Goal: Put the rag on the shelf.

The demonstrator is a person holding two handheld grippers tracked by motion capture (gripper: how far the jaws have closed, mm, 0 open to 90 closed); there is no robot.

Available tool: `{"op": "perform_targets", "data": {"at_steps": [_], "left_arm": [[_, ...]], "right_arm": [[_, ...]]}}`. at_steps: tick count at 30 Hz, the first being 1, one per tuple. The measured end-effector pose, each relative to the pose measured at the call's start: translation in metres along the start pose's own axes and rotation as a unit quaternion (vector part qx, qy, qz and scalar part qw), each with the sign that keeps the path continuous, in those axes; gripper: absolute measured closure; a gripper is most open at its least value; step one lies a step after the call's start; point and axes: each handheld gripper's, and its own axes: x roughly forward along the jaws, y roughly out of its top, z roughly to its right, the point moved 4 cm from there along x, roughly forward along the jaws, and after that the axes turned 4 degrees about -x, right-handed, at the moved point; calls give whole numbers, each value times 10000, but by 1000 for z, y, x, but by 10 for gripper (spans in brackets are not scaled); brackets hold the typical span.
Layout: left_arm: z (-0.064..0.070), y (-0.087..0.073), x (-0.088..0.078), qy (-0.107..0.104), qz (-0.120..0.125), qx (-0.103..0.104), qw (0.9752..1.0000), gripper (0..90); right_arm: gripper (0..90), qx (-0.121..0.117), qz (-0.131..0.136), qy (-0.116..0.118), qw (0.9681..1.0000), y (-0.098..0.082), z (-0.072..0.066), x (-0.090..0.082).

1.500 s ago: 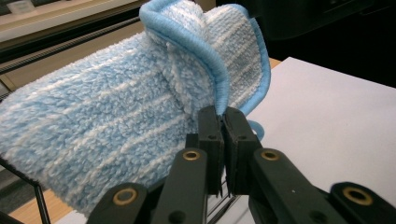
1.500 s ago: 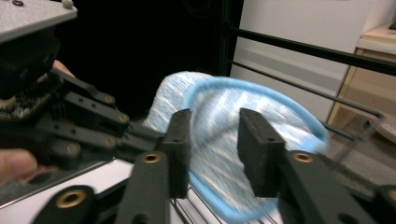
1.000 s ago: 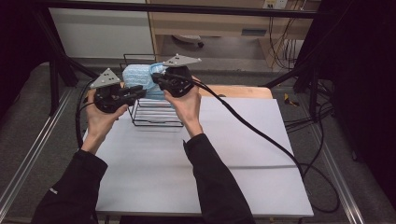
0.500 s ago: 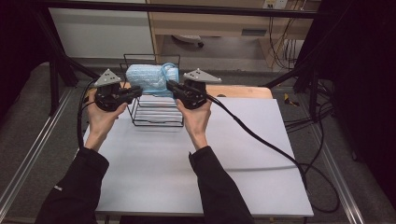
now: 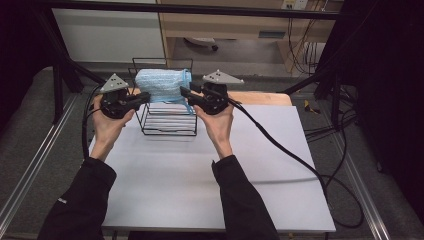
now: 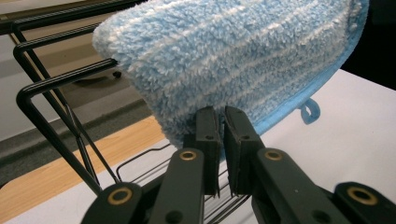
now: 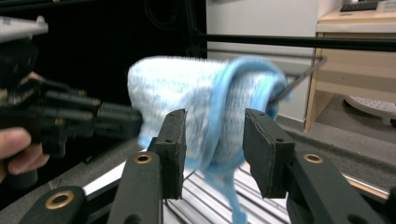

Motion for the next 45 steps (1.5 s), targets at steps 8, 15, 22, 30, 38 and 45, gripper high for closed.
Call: {"op": "perform_targets", "data": {"at_steps": [8, 15, 22, 30, 38, 45], "left_arm": [[-4, 0, -1, 41, 38, -56, 10000, 854], [-6, -3, 2, 78, 22, -109, 9999, 854], [-4, -1, -2, 55, 59, -164, 9998, 802], [-4, -1, -16, 2, 29, -377, 9993, 654], [0, -4, -25, 89, -18, -331, 9994, 432], [2, -22, -32, 68, -100, -296, 9995, 318]], "right_arm": [[872, -60, -379, -36, 9993, -6, 3, 11], [868, 206, -341, -65, 9992, -27, 9, 18], [757, -90, -334, -28, 9994, -27, 10, 18], [509, -412, -303, -32, 9987, -24, 9, 2], [270, -516, -316, -46, 9982, -16, 11, -13], [139, -417, -462, 116, 9980, -21, 16, -29]]}}
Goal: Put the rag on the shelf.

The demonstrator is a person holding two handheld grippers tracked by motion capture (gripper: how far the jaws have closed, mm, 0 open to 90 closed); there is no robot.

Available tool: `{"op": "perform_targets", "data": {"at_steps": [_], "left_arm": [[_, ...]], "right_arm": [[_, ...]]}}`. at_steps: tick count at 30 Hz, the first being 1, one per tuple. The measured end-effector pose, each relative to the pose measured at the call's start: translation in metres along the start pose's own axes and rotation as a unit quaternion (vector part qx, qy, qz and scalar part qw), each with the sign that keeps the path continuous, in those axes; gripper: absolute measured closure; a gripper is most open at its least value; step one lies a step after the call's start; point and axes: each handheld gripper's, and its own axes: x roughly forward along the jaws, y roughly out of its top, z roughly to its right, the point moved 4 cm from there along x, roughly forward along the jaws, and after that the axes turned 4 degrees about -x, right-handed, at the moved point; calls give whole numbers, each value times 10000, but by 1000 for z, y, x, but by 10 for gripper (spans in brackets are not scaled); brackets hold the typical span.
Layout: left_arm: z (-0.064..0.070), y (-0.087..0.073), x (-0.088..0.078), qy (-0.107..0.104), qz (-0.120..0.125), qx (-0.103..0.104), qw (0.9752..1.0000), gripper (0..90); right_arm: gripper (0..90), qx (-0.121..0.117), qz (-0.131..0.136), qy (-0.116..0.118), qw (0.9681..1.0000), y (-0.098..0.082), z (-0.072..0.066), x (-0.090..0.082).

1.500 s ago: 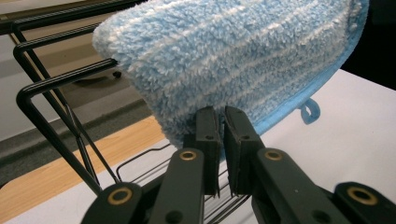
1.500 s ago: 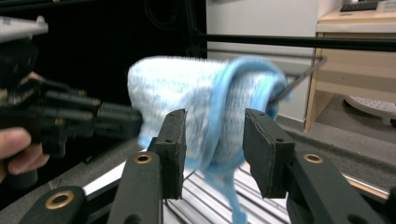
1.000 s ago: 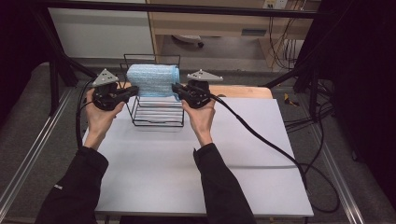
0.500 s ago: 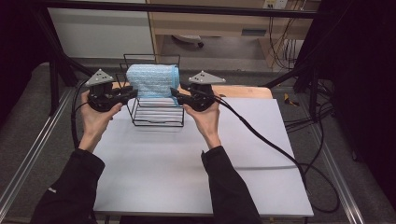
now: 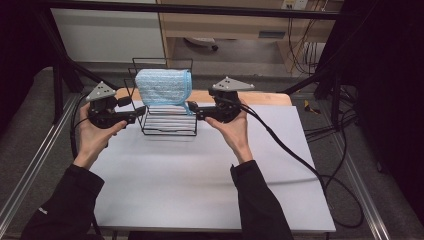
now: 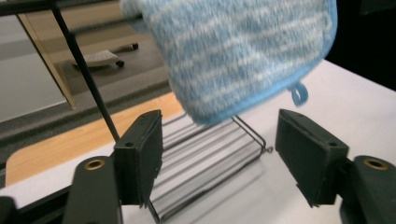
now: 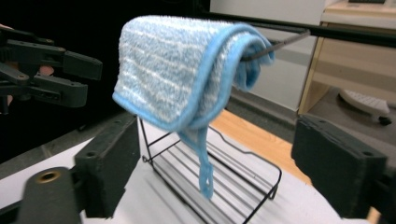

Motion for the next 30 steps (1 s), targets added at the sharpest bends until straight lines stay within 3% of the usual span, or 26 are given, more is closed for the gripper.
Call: {"op": "perform_targets", "data": {"at_steps": [6, 15, 25, 30], "left_arm": [[0, -29, 0, -6, -212, -5, 9998, 245], [3, -70, 2, -65, -468, -144, 9988, 157], [13, -116, 1, -346, -673, -279, 9967, 112], [10, -135, 1, -274, -735, -310, 9964, 112]], "right_arm": [[81, 102, -208, 88, 9997, -22, 9, -19], [22, 320, -585, 36, 9978, -70, 27, -56], [7, 578, -852, -103, 9946, -127, 45, -99], [7, 633, -1046, -105, 9924, -157, 50, -117]]}}
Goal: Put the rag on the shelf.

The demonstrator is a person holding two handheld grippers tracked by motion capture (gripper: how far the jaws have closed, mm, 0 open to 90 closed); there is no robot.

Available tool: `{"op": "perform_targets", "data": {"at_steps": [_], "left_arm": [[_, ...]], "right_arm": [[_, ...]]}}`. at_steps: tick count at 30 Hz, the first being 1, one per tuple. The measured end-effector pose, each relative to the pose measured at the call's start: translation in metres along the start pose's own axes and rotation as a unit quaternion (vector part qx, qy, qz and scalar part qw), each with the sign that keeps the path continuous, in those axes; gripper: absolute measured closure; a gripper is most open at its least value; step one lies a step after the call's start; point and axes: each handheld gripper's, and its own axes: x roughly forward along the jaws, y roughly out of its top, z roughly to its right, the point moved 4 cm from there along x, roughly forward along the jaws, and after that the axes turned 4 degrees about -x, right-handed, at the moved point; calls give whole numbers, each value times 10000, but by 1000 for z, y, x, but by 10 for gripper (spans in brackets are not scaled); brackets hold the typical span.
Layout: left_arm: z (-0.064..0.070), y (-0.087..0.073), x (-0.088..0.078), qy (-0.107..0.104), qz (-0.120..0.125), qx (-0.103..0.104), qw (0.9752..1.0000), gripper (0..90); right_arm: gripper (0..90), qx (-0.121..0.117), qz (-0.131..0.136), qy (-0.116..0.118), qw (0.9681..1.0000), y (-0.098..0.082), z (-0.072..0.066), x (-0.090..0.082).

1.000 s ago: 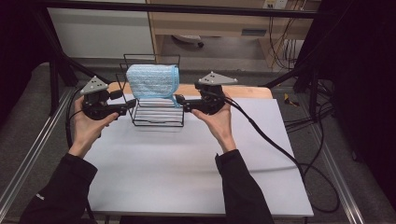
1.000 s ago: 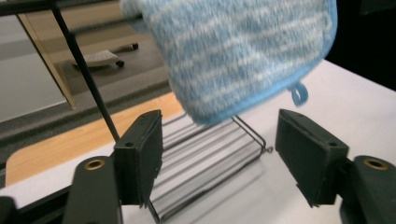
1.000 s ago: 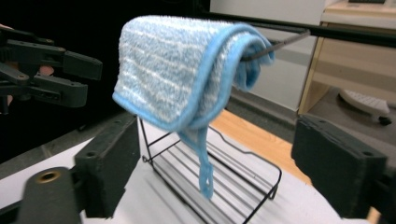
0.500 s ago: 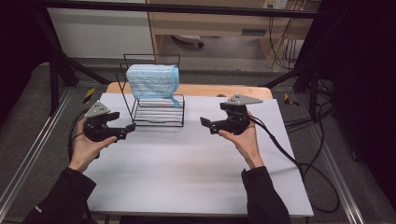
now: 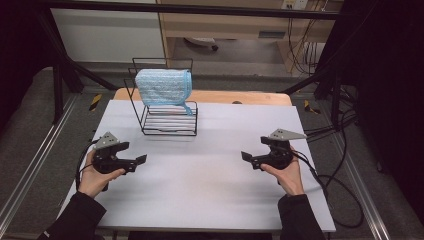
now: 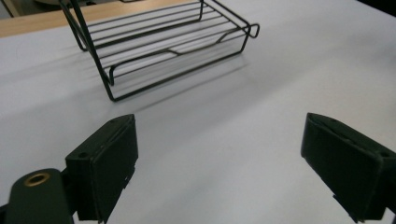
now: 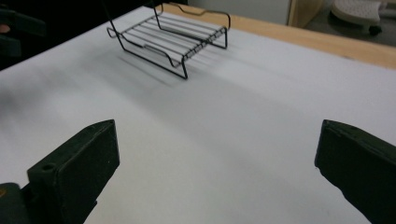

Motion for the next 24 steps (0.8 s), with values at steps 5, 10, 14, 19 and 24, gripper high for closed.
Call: {"op": "perform_targets", "data": {"at_steps": [5, 10, 14, 19, 24], "left_arm": [[-1, -16, 2, 22, -130, 15, 9999, 113], [-1, -26, 1, 67, -186, 91, 9998, 113], [-4, -35, 1, 68, -254, 78, 9996, 112], [-4, -45, 5, 31, -371, 76, 9993, 112], [-2, -46, 7, 4, -367, 90, 9993, 111]], "right_arm": [[6, 94, -199, 54, 9997, -33, 10, -8], [7, 176, -336, 99, 9992, -57, 18, -16], [7, 148, -354, 155, 9991, -69, 20, -22], [7, 221, -483, 113, 9985, -82, 22, -25], [7, 266, -475, 110, 9985, -83, 22, -25]]}}
